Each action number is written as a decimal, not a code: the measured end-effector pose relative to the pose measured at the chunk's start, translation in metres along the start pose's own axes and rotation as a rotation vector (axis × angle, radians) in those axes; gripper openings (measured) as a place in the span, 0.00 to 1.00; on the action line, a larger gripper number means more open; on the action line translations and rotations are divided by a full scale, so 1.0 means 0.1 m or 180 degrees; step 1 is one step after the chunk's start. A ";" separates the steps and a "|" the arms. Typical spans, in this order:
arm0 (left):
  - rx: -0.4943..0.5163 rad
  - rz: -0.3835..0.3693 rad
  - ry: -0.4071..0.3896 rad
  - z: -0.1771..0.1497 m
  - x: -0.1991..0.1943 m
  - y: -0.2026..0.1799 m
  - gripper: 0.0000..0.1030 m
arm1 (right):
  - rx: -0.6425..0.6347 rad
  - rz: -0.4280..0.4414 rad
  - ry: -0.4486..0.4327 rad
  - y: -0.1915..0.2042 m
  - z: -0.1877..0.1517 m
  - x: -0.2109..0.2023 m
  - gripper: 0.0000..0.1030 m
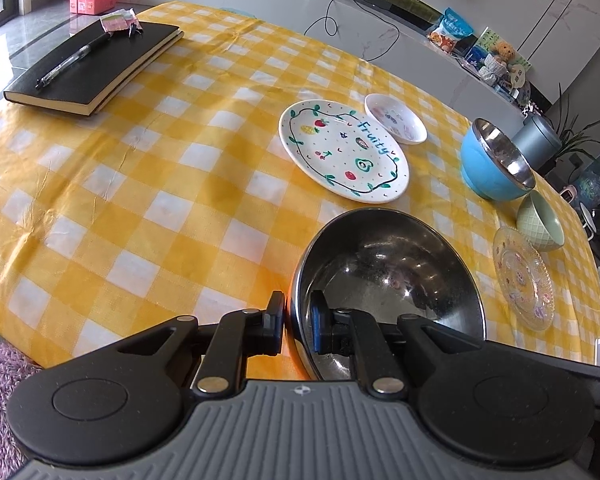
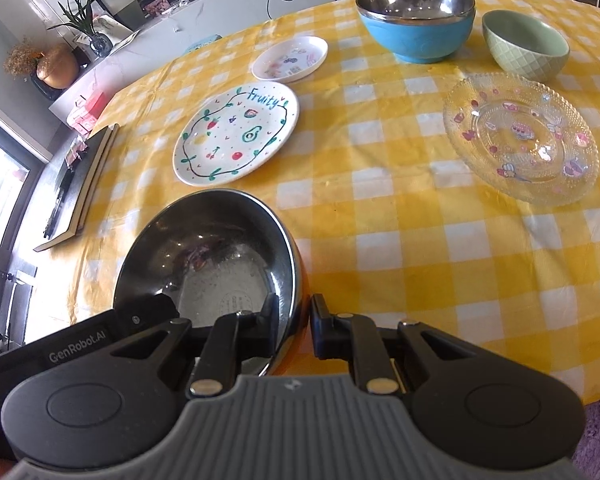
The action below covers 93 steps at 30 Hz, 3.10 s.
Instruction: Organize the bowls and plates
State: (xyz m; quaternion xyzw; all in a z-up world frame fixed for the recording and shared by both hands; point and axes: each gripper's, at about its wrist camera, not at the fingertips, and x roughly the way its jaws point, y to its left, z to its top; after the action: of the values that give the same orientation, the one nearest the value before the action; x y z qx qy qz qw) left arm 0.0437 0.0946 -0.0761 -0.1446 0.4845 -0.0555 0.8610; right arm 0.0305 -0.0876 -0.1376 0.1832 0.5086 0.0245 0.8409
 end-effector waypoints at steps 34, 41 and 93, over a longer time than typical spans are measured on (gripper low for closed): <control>0.0892 -0.0133 -0.0625 0.15 -0.45 -1.34 0.47 | 0.0090 -0.0268 -0.1175 -0.78 0.24 -1.02 0.50; 0.1139 -0.0147 -0.0621 0.21 -0.25 -1.73 0.48 | 0.0373 -0.0437 -0.1221 -1.19 0.37 -0.99 0.52; 0.0682 -0.0049 -0.0144 1.39 1.58 -2.27 0.17 | 0.0583 -0.0540 -0.1199 -1.60 2.03 0.35 0.26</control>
State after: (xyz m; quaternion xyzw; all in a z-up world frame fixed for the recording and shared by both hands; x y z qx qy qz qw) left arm 0.2547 -0.1315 -0.0689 -0.0567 0.4551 -0.1104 0.8818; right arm 0.1994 -0.2859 -0.1360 0.2167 0.3562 -0.1273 0.9000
